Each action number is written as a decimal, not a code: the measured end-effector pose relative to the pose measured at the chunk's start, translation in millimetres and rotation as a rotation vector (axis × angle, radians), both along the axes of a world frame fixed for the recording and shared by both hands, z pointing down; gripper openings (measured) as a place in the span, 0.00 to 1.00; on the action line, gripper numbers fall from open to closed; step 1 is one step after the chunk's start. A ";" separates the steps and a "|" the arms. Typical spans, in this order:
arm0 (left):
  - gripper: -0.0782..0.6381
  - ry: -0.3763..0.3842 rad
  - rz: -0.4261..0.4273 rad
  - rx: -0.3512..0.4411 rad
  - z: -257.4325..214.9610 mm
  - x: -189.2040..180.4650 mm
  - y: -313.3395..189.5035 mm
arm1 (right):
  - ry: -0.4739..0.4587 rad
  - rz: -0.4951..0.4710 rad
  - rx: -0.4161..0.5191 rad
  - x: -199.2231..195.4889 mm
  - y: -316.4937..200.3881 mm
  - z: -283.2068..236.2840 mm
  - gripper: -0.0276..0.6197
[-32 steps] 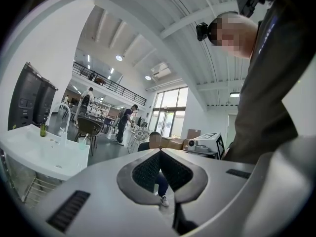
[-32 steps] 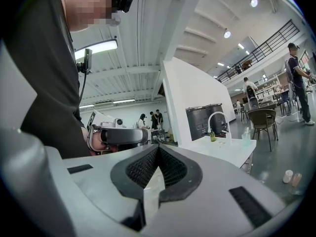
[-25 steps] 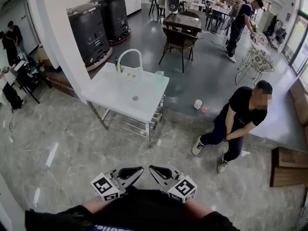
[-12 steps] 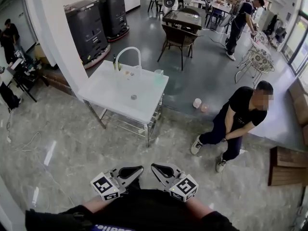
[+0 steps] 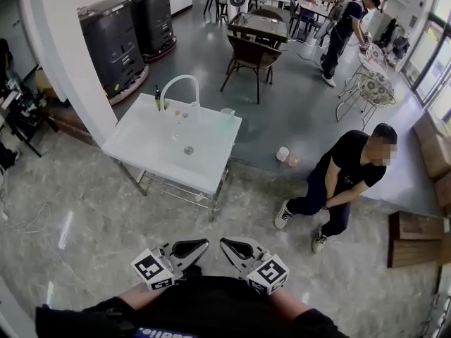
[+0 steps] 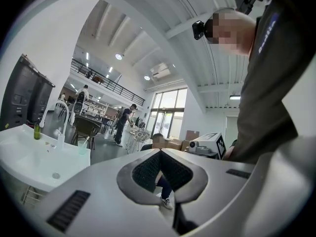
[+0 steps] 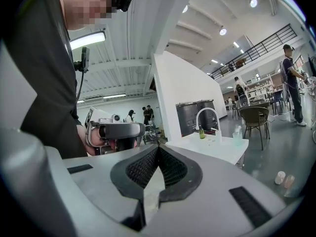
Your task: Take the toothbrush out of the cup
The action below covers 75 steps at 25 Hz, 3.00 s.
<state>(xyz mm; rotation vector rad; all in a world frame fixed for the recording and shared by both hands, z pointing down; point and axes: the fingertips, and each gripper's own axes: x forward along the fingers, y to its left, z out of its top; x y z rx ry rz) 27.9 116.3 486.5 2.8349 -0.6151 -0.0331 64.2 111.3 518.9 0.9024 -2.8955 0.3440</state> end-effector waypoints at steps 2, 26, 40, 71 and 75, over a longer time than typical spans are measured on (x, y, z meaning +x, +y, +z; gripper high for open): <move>0.12 -0.006 0.010 0.010 1.3 -5.4 -15.5 | 0.002 0.011 -0.001 -5.3 -15.6 3.1 0.06; 0.12 0.012 0.119 0.066 -3.0 -74.6 -135.2 | 0.037 0.104 -0.007 -75.4 -140.5 4.3 0.06; 0.12 0.011 0.111 0.045 0.6 -85.0 -164.5 | 0.042 0.142 -0.014 -75.9 -173.8 3.7 0.06; 0.12 -0.045 -0.109 0.030 0.4 -54.1 -218.2 | 0.090 -0.045 -0.045 -22.0 -303.8 24.5 0.06; 0.12 -0.047 -0.120 0.019 4.7 -48.8 -220.6 | 0.102 -0.042 -0.046 -13.0 -318.9 30.5 0.06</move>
